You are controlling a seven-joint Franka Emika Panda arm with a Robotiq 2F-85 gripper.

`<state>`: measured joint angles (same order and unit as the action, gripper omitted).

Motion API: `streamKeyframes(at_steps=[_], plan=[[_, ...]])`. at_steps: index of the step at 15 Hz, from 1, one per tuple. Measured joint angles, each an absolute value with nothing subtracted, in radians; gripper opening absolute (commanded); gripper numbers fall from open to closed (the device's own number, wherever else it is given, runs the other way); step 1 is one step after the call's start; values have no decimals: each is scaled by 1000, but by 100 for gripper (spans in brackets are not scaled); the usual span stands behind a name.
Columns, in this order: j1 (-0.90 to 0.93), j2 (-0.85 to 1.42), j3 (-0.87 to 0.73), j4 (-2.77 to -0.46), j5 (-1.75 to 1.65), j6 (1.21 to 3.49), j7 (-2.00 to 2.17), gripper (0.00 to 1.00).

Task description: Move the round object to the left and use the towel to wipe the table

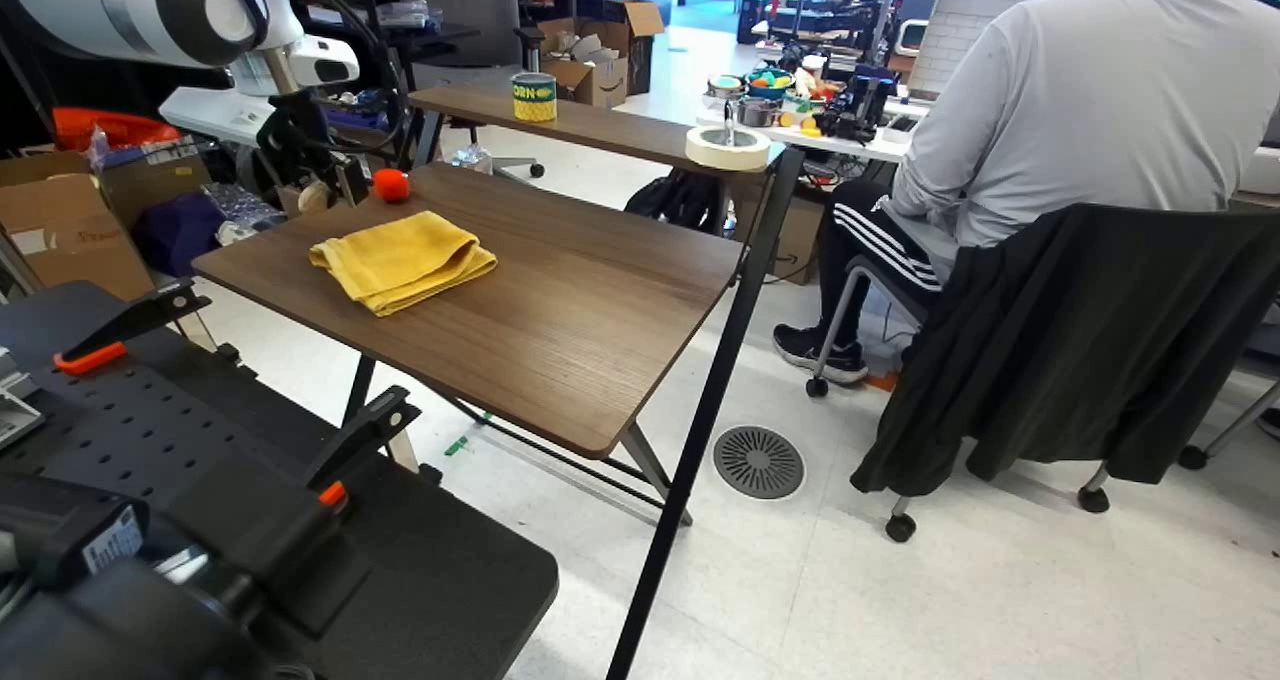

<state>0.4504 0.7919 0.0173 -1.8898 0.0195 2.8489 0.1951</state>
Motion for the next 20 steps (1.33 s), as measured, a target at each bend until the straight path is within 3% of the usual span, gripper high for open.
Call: streamKeyframes(at_steps=[7, 8, 9, 16, 20], plan=[[445, 787, 18, -1896, 16, 2701, 195, 5], [444, 787, 21, -1897, 12, 2688, 194, 43], [444, 787, 24, -1899, 7, 2681, 194, 44], [440, 773, 26, -1907, -32, 2667, 186, 95], [430, 715, -14, -1917, -66, 2667, 188, 100]])
